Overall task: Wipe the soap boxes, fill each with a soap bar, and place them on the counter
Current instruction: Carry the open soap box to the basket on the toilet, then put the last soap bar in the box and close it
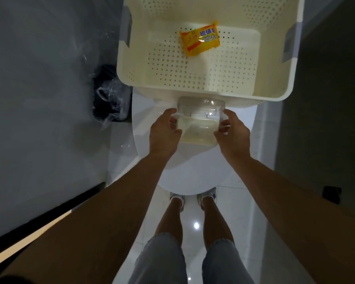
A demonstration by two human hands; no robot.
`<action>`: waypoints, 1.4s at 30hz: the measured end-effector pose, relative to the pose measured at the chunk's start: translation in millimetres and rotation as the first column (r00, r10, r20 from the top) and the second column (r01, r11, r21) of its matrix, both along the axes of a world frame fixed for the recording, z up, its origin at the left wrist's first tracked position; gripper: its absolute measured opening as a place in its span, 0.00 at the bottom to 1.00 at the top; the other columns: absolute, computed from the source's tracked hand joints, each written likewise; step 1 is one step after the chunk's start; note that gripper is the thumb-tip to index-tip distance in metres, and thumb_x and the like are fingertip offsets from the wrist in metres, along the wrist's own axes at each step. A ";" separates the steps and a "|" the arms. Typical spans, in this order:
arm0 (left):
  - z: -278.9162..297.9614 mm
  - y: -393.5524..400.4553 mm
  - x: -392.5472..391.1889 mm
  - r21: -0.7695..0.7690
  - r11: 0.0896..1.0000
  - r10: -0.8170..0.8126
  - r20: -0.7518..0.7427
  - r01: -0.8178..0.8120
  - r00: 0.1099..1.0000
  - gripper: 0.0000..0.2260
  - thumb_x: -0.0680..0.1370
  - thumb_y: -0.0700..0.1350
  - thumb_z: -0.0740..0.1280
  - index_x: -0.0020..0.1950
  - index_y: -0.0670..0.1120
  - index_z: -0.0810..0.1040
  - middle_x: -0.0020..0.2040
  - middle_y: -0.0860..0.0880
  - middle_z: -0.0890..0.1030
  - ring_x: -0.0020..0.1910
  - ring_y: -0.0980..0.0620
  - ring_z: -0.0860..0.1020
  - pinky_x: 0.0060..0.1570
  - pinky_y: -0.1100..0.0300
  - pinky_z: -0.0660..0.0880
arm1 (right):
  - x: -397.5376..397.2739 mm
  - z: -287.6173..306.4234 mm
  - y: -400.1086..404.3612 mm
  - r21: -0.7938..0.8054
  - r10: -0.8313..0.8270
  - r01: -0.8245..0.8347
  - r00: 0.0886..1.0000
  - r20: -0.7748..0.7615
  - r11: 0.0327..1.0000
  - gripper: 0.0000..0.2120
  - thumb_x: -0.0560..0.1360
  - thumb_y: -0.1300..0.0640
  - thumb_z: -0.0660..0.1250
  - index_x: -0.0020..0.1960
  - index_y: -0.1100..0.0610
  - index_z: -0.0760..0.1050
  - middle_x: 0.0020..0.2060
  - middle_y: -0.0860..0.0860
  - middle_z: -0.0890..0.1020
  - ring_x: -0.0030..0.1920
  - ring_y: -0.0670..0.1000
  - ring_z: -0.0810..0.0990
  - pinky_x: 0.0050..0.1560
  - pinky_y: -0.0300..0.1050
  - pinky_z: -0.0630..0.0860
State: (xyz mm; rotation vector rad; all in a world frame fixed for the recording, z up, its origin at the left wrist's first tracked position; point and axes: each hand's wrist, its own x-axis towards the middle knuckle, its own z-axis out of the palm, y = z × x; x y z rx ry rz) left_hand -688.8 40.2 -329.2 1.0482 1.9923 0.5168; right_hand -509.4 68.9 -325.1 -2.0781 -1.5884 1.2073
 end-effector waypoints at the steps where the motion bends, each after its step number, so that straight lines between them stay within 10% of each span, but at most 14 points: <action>1: 3.5 -1.3 -2.4 0.007 1.000 -0.009 -0.010 0.009 1.000 0.25 0.74 0.37 0.72 0.70 0.49 0.73 0.55 0.49 0.81 0.52 0.52 0.80 0.57 0.56 0.78 | 2.6 6.1 -0.2 0.001 -0.003 0.003 1.000 -0.008 1.000 0.29 0.75 0.66 0.71 0.74 0.53 0.69 0.57 0.53 0.81 0.54 0.51 0.81 0.58 0.43 0.78; 16: 143.7 36.1 -30.7 0.369 0.915 -0.068 -0.261 0.165 0.963 0.17 0.77 0.38 0.70 0.65 0.47 0.76 0.58 0.51 0.77 0.53 0.55 0.75 0.54 0.59 0.75 | 24.0 153.1 51.4 0.342 0.073 -0.050 0.996 -0.054 0.938 0.18 0.78 0.64 0.68 0.67 0.54 0.75 0.51 0.50 0.81 0.47 0.46 0.81 0.50 0.37 0.80; 21: 127.7 114.9 -33.0 0.224 0.934 -0.198 -0.324 0.278 0.925 0.21 0.76 0.40 0.69 0.70 0.46 0.73 0.64 0.44 0.75 0.59 0.44 0.76 0.56 0.47 0.76 | 5.3 120.4 121.5 0.281 0.167 -0.166 0.986 0.019 0.945 0.18 0.76 0.64 0.68 0.65 0.55 0.76 0.52 0.53 0.81 0.45 0.50 0.80 0.51 0.44 0.79; 34: 16.1 227.5 -19.1 -0.122 0.992 -0.010 0.001 0.010 1.000 0.29 0.74 0.46 0.74 0.71 0.45 0.66 0.56 0.48 0.73 0.50 0.48 0.76 0.44 0.56 0.79 | -34.5 6.6 234.7 -0.132 0.085 -0.098 0.991 -0.105 0.986 0.26 0.76 0.61 0.69 0.72 0.58 0.68 0.60 0.54 0.77 0.63 0.56 0.77 0.63 0.50 0.75; 42: 8.1 231.6 -9.7 -0.106 0.969 0.239 0.189 -0.222 0.953 0.21 0.73 0.39 0.73 0.65 0.48 0.75 0.61 0.42 0.78 0.55 0.42 0.81 0.52 0.48 0.81 | -45.2 3.8 244.7 -0.188 -0.159 0.109 0.948 -0.275 0.976 0.13 0.73 0.66 0.72 0.53 0.53 0.77 0.49 0.52 0.80 0.47 0.52 0.81 0.55 0.50 0.81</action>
